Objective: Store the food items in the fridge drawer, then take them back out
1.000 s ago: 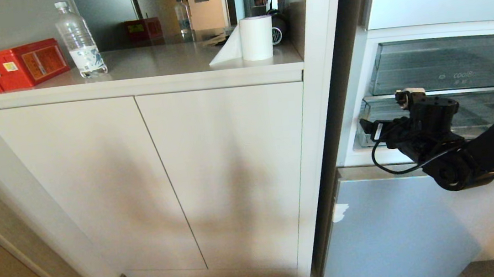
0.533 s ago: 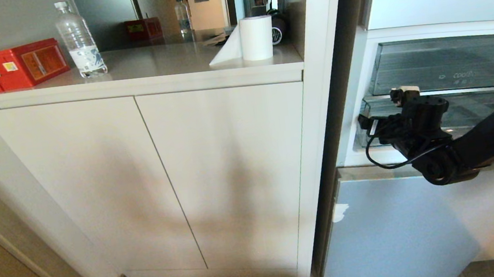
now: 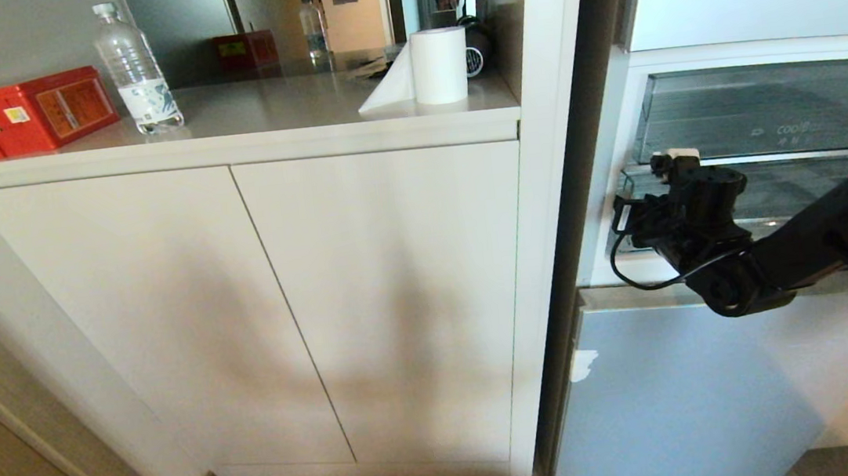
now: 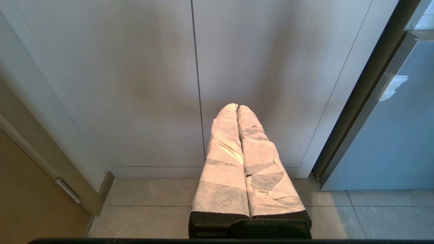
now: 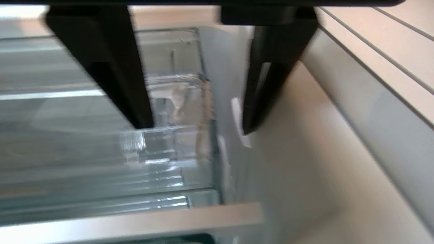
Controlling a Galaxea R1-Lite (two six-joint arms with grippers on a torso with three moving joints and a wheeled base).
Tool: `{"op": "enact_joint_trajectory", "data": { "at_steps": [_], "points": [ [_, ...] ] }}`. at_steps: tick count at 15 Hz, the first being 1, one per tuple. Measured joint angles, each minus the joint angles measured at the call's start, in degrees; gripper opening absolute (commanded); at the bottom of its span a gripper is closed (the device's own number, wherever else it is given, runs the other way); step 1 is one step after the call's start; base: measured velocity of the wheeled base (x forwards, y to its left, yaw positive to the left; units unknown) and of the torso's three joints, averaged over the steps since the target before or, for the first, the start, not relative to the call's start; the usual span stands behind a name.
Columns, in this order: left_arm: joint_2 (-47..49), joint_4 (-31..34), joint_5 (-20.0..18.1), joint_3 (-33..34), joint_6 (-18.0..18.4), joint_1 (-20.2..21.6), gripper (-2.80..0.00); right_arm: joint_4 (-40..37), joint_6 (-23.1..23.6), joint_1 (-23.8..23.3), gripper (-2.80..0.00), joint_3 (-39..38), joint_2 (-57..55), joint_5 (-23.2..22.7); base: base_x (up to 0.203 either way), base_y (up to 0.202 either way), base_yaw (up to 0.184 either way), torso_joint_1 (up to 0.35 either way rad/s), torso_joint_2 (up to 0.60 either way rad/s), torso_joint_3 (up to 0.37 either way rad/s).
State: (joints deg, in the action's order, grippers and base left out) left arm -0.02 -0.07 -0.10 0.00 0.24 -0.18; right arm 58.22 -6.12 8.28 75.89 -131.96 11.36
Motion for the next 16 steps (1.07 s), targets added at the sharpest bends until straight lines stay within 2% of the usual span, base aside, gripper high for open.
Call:
{"op": "enact_joint_trajectory", "data": {
  "at_steps": [5,8,16],
  "points": [
    [0.02,0.0,0.0,0.0,0.0,0.07,-2.8,0.18,-0.27,1.5,-2.8,0.9,-0.29,1.39,0.0,0.0,0.0,0.0,0.0,0.0],
    [0.02,0.0,0.0,0.0,0.01,0.02,-2.8,0.87,-0.82,1.7,-2.8,-1.43,0.76,1.48,0.0,0.0,0.0,0.0,0.0,0.0],
    [0.0,0.0,0.0,0.0,0.02,0.0,-2.8,10.56,-1.22,1.78,-2.8,-23.27,10.54,0.58,0.0,0.0,0.0,0.0,0.0,0.0]
  ]
}}
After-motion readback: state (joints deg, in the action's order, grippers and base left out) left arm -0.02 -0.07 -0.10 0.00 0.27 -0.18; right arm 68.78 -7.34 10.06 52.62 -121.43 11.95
